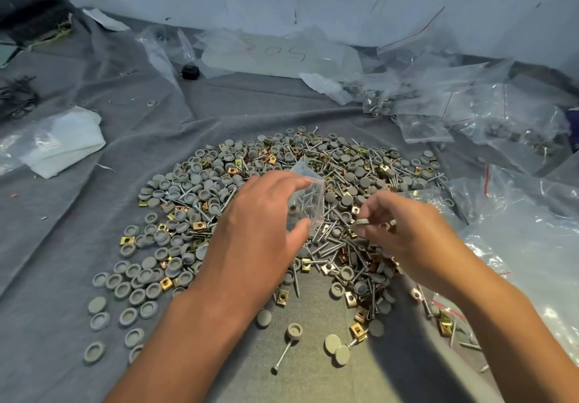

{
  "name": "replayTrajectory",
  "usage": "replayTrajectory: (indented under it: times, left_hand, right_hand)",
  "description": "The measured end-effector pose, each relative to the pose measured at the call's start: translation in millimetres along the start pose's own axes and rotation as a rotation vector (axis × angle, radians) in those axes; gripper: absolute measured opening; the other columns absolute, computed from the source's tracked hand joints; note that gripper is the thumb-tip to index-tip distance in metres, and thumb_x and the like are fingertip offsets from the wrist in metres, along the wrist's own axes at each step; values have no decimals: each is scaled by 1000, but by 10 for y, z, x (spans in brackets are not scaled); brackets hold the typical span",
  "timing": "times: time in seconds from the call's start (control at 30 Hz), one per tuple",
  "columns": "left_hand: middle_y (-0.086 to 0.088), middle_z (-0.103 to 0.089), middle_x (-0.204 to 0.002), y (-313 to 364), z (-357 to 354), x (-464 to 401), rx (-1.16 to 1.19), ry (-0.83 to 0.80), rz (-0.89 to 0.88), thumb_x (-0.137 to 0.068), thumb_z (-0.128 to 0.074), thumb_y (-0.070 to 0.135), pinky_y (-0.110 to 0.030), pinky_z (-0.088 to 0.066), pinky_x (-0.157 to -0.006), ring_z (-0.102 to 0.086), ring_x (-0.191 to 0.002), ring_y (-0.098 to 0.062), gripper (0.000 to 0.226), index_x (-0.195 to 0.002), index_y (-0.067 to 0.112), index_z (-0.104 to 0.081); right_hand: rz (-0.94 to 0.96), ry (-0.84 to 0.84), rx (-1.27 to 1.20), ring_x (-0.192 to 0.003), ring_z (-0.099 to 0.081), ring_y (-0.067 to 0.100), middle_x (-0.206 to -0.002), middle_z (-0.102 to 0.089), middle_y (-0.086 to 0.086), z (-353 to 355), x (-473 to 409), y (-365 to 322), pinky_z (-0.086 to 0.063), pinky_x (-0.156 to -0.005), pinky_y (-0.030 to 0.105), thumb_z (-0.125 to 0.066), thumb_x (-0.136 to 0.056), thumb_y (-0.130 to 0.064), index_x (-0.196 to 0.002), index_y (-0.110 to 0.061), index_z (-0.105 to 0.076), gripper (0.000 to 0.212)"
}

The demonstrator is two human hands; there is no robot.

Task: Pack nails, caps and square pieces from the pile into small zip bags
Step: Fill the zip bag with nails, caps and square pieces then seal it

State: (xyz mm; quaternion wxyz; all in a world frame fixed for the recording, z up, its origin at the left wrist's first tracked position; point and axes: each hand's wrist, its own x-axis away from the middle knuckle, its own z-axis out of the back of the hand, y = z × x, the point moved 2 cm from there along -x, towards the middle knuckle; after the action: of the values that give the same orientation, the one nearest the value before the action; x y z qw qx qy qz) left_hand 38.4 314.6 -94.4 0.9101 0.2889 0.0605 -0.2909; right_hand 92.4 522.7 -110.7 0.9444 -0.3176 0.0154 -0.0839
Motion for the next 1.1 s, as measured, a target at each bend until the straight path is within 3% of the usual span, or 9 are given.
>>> replayTrajectory:
  times: [0.1,0.23,0.37,0.5,0.6,0.8,0.87,0.97,1.1]
  left_hand:
    - [13,-59,-133,12,5,1,-3,8,-4,-84,-74,29,0,-20,-97,-49,-122,1,55,-135,24,-56]
    - [13,-59,-132,18,3,-2,3,10,-11,-84,-75,27,-3,-25,-100,-50,-120,1,55,-135,24,-57]
    - [14,-60,-129,17,4,-9,11,14,-10,-80,-79,26,1,-25,-94,-46,-115,5,57,-133,24,-59]
    - [14,-59,-128,20,-9,-5,4,13,-13,-79,-81,23,-13,-35,-103,-49,-118,0,57,-133,23,-60]
    - [16,-58,-130,12,-11,-5,7,20,-3,-80,-82,23,-9,-32,-100,-48,-118,2,59,-134,26,-58]
    - [15,-60,-129,-1,-9,-13,1,45,5,-82,-77,28,-11,-32,-103,-51,-118,0,55,-134,25,-58]
    - [15,-59,-130,-8,-10,-10,2,48,14,-81,-75,29,-13,-32,-105,-51,-120,1,56,-134,25,-58]
    - [15,-59,-132,-5,-16,-6,-9,42,14,-81,-73,32,-12,-30,-105,-50,-121,1,56,-135,26,-56]
    - [14,-58,-133,-8,-28,-9,-13,35,17,-81,-71,34,-11,-28,-105,-49,-122,1,57,-135,27,-56]
  right_hand:
    - [13,15,-375,-78,-70,3,-87,-75,-11,93,6,-78,-54,-68,21,-72,-82,-32,-89,-24,-65,13]
    - [186,220,-570,-76,-68,13,-87,-74,-1,119,40,-233,-53,-66,22,-75,-80,-35,-90,-23,-68,18]
    - [494,453,-362,-82,-70,13,-94,-73,-5,-61,89,-472,-52,-68,20,-77,-87,-16,-97,-15,-68,14]
    - [540,555,-109,-100,-67,13,-104,-73,-4,-229,72,-559,-54,-82,31,-80,-84,-15,-93,-12,-75,11]
    - [555,636,-18,-99,-62,20,-108,-70,-1,-220,59,-537,-49,-87,28,-79,-89,-19,-101,-14,-78,13]
    - [464,452,19,-94,-59,11,-108,-63,-9,-165,33,-398,-51,-80,26,-69,-93,-25,-108,-22,-73,16]
    - [338,244,109,-88,-57,3,-98,-59,-20,-145,24,-276,-52,-76,27,-67,-91,-33,-101,-32,-67,10]
    - [198,-49,353,-102,-54,6,-103,-57,-23,-226,35,-146,-52,-85,32,-65,-92,-46,-107,-41,-61,16]
    - [203,-71,489,-104,-46,10,-109,-57,-20,-259,48,-173,-49,-86,30,-61,-95,-47,-111,-42,-60,17]
